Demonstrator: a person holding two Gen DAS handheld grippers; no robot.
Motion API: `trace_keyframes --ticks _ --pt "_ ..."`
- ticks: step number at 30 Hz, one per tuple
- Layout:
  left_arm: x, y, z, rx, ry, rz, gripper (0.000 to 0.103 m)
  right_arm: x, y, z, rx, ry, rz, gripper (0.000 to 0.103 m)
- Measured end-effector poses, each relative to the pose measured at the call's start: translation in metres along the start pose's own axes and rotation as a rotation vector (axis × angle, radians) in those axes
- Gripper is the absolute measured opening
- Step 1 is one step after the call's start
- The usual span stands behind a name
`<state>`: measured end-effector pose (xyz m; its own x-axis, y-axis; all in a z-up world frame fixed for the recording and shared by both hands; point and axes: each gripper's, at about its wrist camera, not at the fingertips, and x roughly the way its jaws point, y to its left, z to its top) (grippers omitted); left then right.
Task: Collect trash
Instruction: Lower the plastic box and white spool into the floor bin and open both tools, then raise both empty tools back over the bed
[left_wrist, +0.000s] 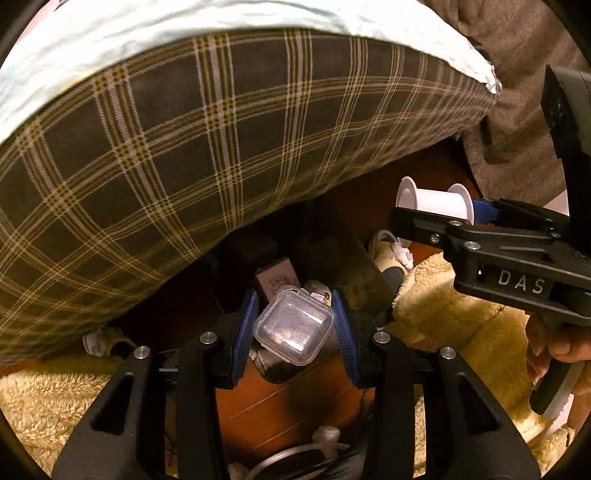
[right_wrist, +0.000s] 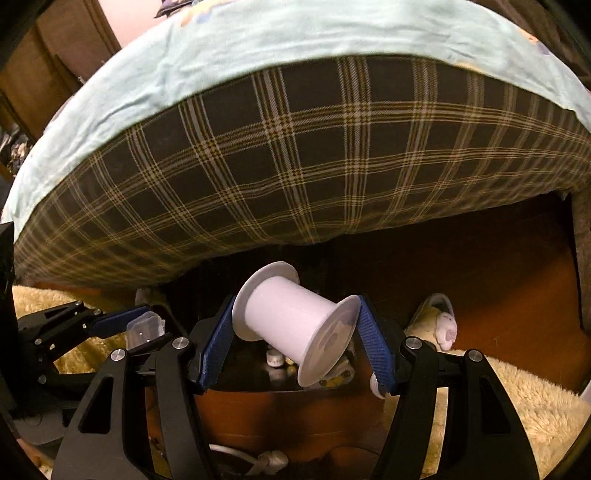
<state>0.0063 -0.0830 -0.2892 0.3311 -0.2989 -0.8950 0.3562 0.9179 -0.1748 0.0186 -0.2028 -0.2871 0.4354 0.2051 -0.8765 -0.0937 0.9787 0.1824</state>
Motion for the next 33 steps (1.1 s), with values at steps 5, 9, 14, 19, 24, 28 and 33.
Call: trace_keyframes --ticks 5,9,14,19,24,28,33 --pt "0.007 0.002 0.007 -0.001 0.016 0.000 0.039 0.008 0.003 0.008 0.003 0.013 0.003 0.066" --pt "0.007 0.007 0.012 -0.016 0.025 -0.005 0.042 0.013 0.002 0.019 0.015 0.023 0.016 0.066" --pt "0.005 0.013 0.016 -0.029 0.020 0.010 0.059 0.010 0.000 0.030 0.027 0.007 0.015 0.076" --pt "-0.011 0.015 0.018 -0.021 -0.009 0.043 0.076 -0.008 -0.007 0.038 0.042 -0.027 0.000 0.085" --pt "-0.051 0.018 0.021 0.005 -0.084 0.075 0.095 -0.048 -0.017 0.047 0.031 -0.094 -0.046 0.097" --pt "-0.084 0.026 0.033 -0.007 -0.154 0.071 0.095 -0.077 -0.015 0.060 0.017 -0.144 -0.051 0.097" --pt "-0.115 0.037 0.054 -0.027 -0.230 0.101 0.095 -0.112 -0.009 0.086 0.011 -0.256 -0.026 0.097"
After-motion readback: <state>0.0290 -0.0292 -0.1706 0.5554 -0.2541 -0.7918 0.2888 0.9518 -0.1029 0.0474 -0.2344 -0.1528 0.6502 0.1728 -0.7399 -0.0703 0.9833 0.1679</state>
